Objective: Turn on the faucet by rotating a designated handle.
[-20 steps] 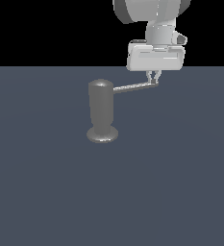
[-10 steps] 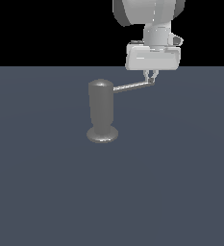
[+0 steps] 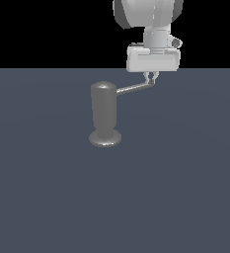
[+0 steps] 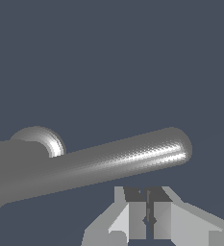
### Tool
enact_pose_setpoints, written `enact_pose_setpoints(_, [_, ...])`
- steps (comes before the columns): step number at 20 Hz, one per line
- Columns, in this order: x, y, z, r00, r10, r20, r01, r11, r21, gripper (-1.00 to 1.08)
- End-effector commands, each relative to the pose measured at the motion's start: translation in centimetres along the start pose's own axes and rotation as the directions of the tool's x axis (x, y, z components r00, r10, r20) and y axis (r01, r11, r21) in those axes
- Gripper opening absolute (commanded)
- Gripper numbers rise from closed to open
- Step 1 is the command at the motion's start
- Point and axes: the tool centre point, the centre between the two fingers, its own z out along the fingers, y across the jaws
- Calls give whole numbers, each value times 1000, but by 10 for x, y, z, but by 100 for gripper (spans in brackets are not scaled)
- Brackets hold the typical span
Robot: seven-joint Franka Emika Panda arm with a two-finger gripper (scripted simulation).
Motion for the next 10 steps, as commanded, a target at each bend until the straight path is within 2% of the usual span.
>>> enact_pose_setpoints(1, [10, -9, 7, 1000, -10, 2, 10, 1000, 5, -100])
enact_pose_setpoints(10, [30, -10, 8, 1000, -6, 4, 6, 1000, 5, -100])
